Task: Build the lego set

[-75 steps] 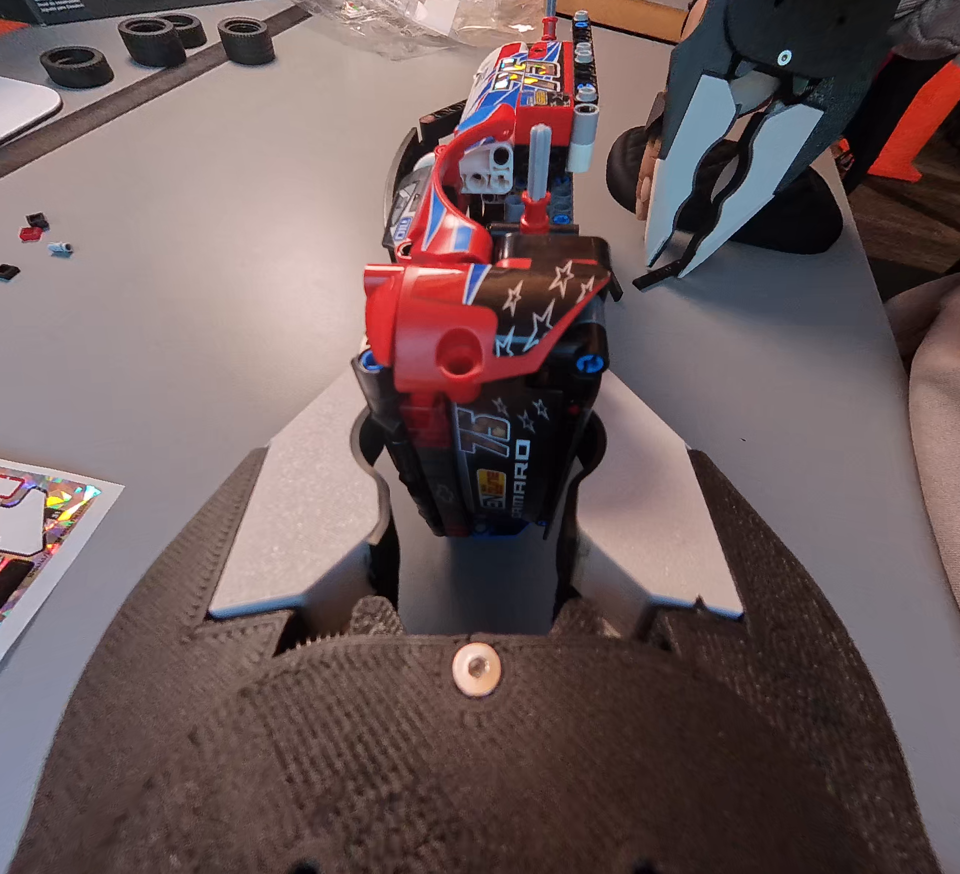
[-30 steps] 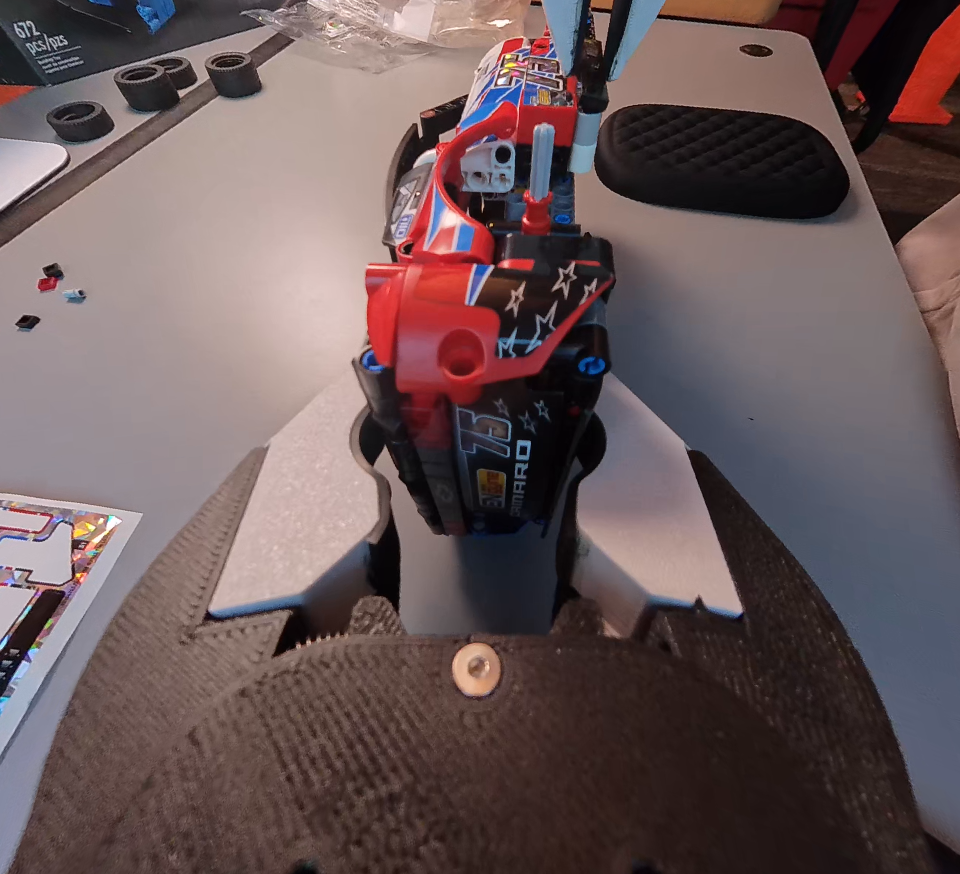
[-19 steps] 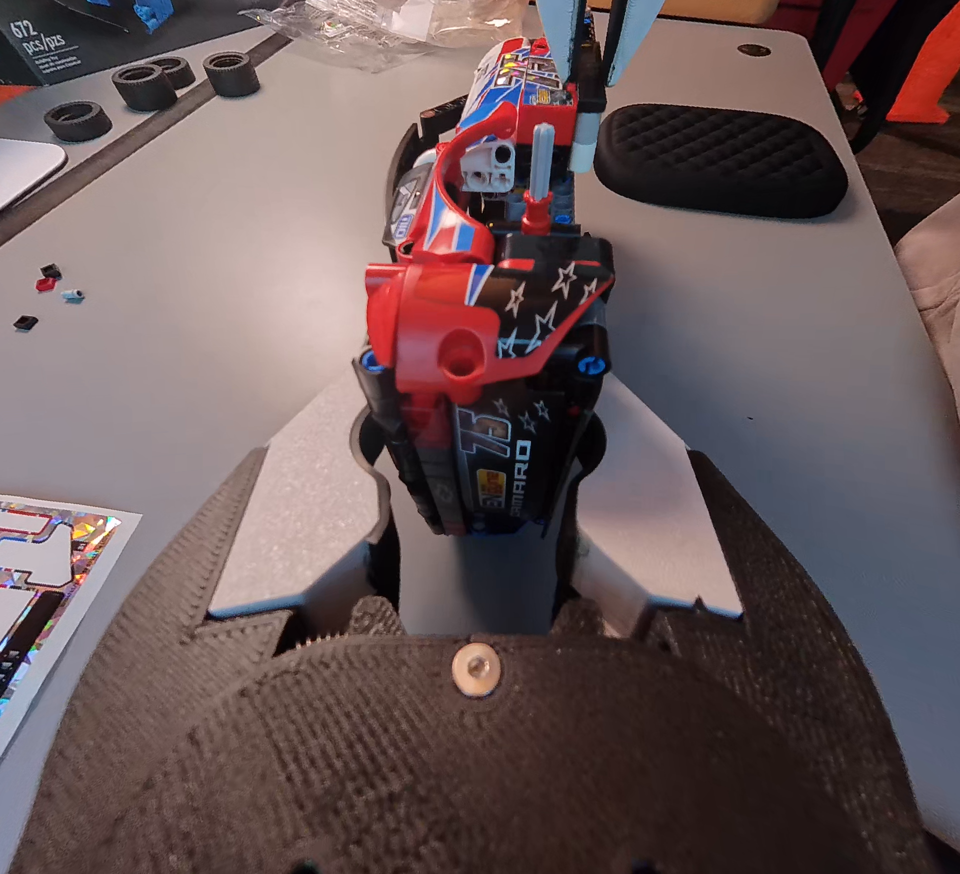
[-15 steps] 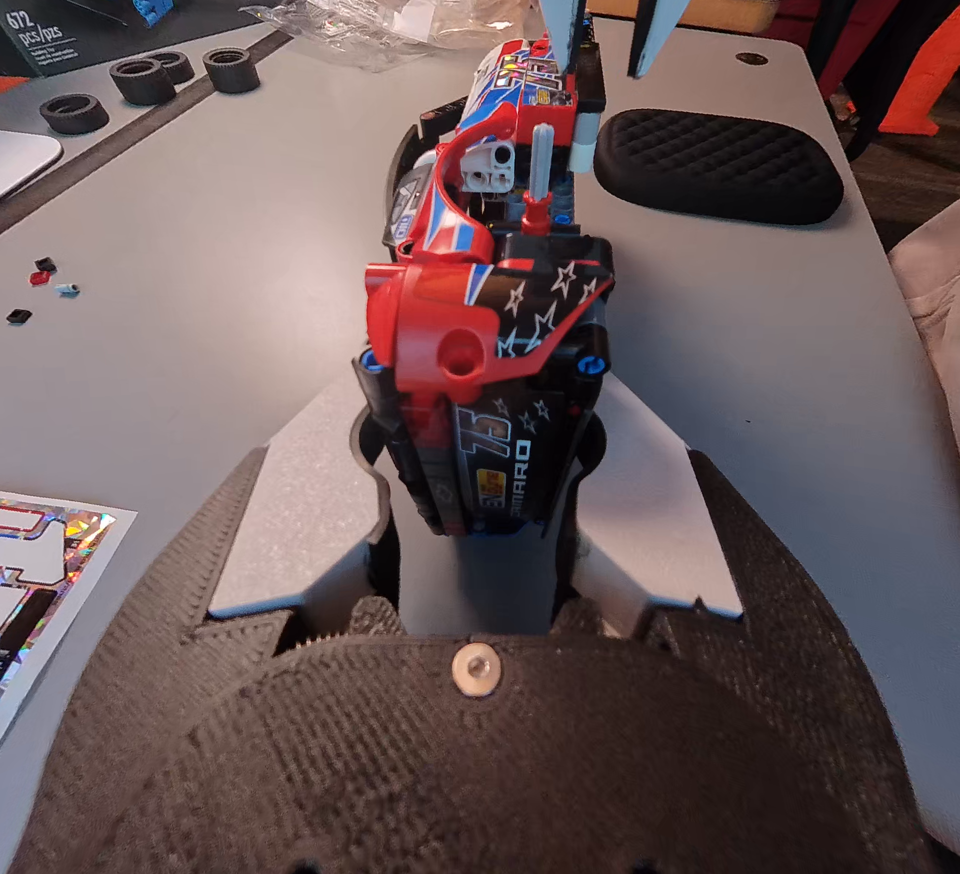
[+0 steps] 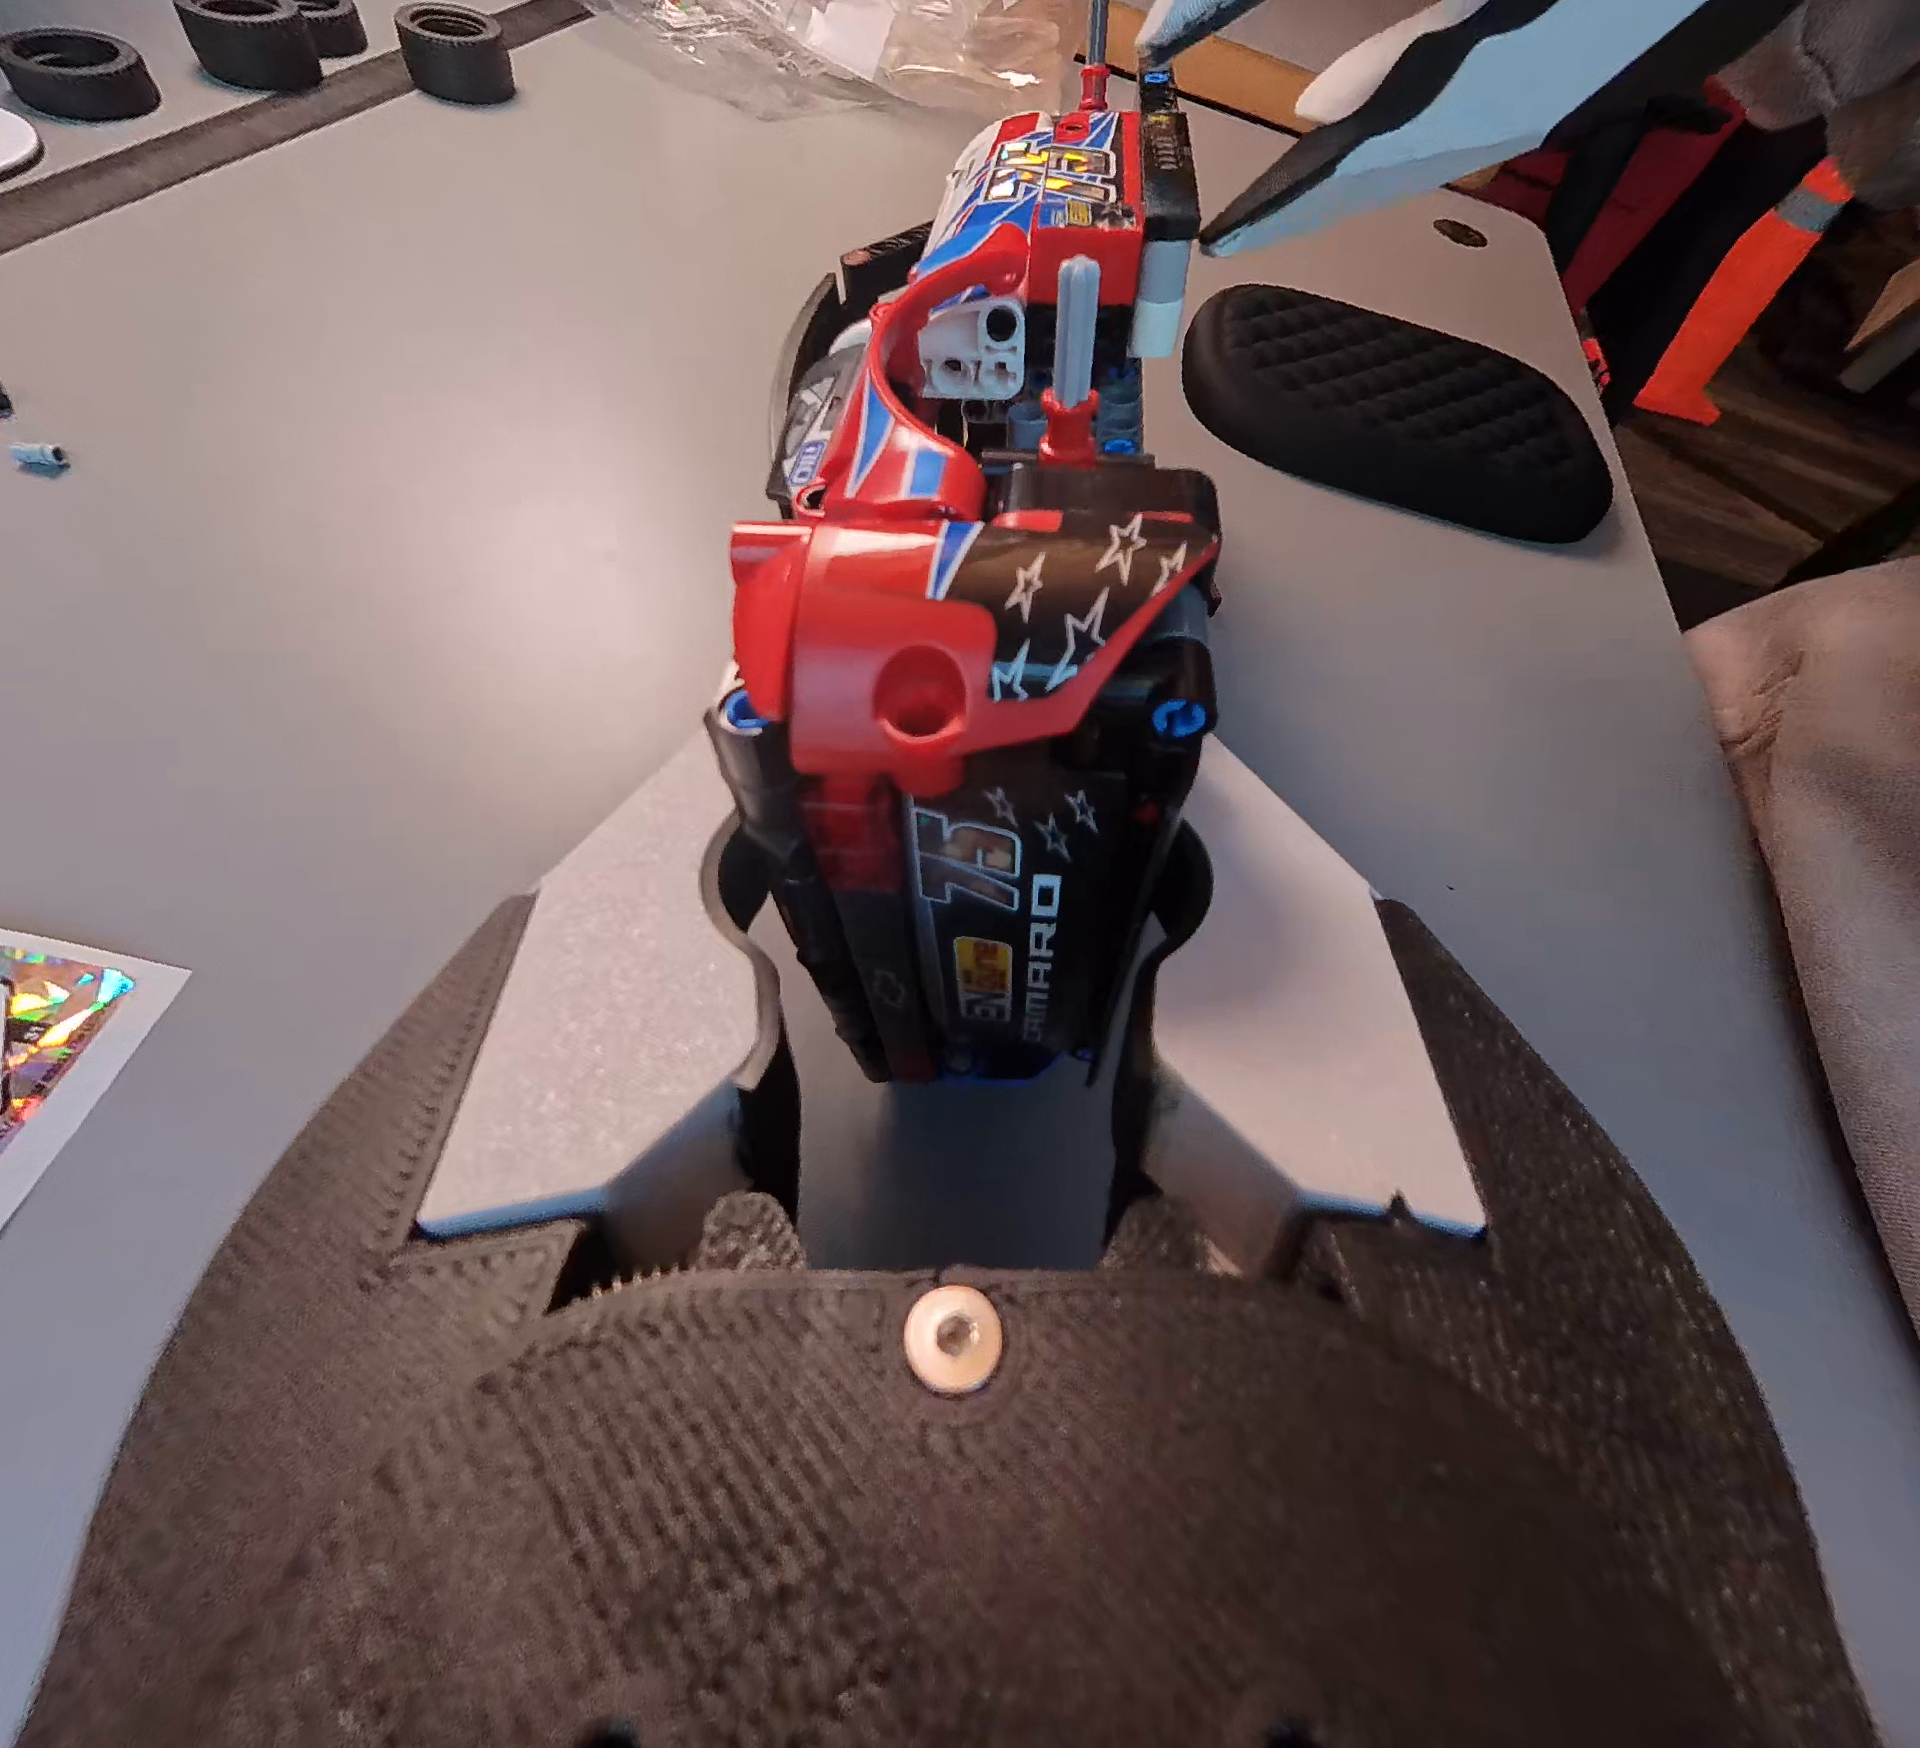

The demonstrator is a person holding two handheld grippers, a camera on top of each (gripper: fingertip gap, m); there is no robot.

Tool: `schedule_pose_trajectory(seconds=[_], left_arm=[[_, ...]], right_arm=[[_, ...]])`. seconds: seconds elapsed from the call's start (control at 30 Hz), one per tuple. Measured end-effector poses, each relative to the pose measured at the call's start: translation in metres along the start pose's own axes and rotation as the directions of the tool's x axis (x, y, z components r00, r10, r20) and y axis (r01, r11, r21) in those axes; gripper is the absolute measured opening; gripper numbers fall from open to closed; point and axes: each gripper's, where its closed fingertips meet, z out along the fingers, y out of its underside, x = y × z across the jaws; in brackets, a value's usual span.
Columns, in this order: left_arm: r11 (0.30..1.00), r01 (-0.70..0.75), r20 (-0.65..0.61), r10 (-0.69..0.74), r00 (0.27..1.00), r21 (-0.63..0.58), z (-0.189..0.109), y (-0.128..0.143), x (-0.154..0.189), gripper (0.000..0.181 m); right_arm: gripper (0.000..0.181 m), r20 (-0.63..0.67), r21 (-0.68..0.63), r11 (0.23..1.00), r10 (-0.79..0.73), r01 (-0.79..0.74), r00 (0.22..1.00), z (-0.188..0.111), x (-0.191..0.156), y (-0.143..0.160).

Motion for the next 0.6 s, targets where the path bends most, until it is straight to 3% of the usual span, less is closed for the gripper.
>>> schedule_pose_trajectory(seconds=[0.23,0.6], left_arm=[[1.0,0.02,-0.008,-0.02,1.0,0.0,0.0,0.001,-0.001,0.073],[1.0,0.014,-0.004,-0.014,1.0,-0.005,0.001,0.0,-0.001,0.072]], right_arm=[[0.02,-0.099,-0.022,0.997,-0.077,0.075,0.992,0.014,0.0,-0.002],[0.018,-0.099,0.002,0.997,0.082,-0.082,0.992,0.012,-0.001,-0.001]])
